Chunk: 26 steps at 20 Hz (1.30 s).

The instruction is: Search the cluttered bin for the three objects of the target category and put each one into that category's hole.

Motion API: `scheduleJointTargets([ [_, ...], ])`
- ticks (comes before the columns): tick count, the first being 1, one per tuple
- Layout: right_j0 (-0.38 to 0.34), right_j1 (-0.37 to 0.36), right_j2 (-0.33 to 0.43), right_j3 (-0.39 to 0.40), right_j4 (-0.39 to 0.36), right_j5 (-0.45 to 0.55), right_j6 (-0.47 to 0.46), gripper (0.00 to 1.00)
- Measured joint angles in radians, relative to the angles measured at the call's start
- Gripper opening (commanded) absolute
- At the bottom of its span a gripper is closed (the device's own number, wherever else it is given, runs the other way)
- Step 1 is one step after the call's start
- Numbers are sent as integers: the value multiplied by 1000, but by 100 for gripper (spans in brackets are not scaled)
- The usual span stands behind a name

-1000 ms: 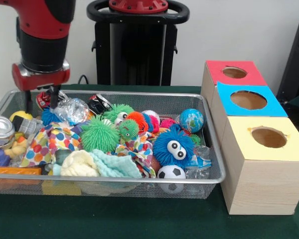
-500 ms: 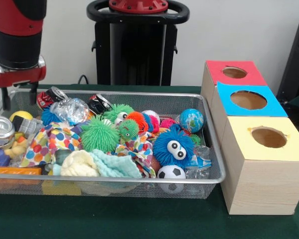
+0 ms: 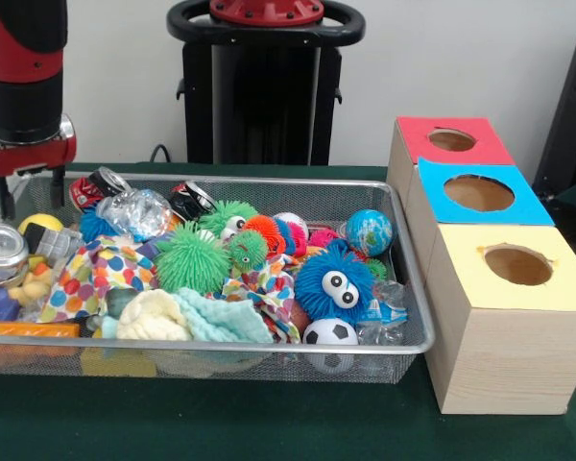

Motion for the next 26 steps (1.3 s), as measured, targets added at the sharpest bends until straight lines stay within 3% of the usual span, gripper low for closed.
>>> scheduleJointTargets([
  [8, -33, 39, 30, 0, 4, -67, 0, 100],
  [21, -2, 45, 31, 0, 2, -78, 0, 100],
  [26, 11, 40, 31, -3, -38, -78, 0, 100],
])
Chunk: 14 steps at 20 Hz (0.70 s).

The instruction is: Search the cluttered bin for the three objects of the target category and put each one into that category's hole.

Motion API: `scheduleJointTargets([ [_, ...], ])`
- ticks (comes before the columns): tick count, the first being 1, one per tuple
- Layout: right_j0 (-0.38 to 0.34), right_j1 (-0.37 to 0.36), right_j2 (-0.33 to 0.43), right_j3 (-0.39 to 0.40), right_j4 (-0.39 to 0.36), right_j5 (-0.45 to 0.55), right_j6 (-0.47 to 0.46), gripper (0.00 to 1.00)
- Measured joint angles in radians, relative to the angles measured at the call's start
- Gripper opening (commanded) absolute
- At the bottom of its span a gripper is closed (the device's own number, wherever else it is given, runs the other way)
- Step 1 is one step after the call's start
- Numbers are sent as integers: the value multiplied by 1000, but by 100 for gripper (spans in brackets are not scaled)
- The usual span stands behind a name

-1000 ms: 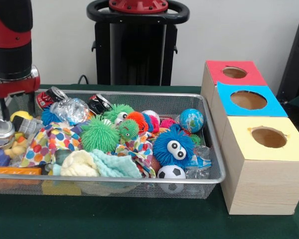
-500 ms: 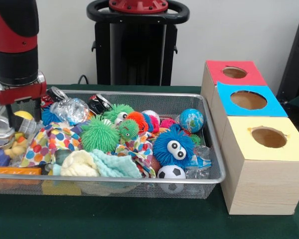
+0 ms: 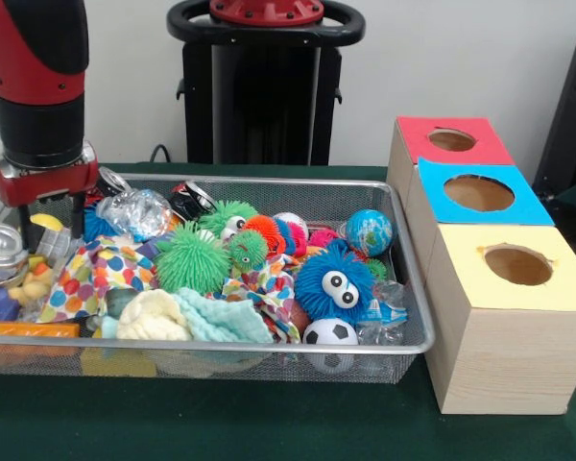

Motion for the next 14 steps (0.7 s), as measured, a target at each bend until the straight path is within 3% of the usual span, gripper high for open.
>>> scheduleJointTargets([
  [14, -2, 45, 12, -69, -33, 0, -31, 100],
])
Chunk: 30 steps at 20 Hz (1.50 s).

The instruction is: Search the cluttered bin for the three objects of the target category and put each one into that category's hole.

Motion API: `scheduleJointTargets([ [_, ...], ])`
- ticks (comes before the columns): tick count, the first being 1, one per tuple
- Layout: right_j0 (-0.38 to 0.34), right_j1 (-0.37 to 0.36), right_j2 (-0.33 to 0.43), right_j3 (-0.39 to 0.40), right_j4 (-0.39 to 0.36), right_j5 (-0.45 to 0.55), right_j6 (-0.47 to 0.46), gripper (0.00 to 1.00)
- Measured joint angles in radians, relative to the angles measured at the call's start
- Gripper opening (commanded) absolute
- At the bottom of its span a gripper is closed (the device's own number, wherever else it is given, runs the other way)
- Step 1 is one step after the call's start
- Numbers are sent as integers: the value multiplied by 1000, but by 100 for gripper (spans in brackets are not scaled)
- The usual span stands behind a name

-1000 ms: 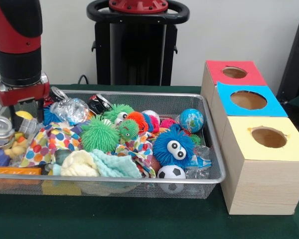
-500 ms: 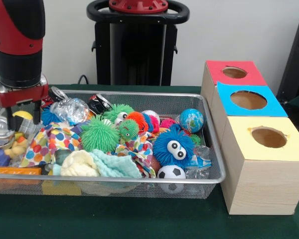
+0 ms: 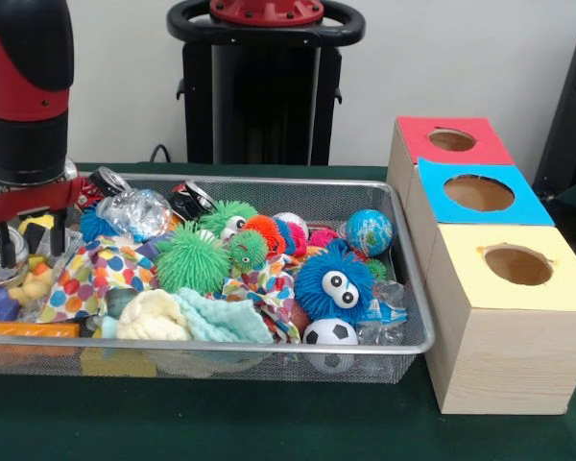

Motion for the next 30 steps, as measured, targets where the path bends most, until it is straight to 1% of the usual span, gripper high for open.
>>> scheduleJointTargets([
  [2, -10, 19, 16, -8, 10, 0, -10, 100],
  [10, -18, 59, 22, -22, 16, 0, -13, 100],
  [16, -15, 68, 21, -39, 14, 0, -13, 100],
  [30, 47, 69, -11, -81, 9, 5, -13, 100],
])
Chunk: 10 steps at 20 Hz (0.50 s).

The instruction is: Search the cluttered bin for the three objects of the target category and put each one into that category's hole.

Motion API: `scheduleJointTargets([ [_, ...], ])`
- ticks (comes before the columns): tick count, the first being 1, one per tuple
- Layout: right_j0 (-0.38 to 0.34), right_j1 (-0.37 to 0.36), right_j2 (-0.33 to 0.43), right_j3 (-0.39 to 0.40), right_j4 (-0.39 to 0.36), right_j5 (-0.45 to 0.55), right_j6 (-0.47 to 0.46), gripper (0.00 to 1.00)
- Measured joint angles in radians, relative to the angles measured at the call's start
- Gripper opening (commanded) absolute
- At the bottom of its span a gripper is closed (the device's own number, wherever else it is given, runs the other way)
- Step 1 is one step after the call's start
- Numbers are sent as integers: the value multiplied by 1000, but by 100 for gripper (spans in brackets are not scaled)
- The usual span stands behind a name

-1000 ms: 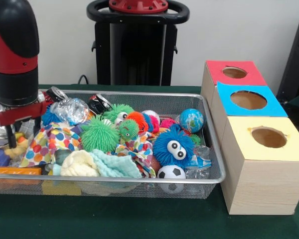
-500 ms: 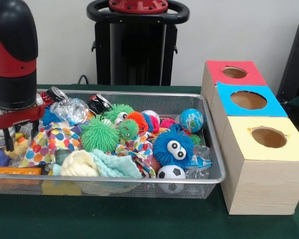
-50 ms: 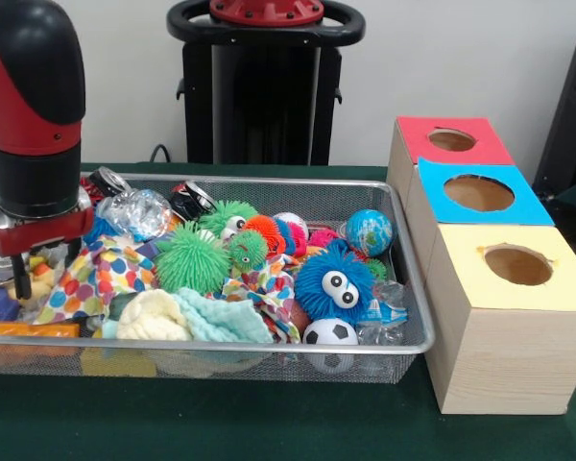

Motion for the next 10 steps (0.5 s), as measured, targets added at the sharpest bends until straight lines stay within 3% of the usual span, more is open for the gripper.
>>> scheduleJointTargets([
  [10, 88, 10, -95, -59, -8, 135, 0, 100],
])
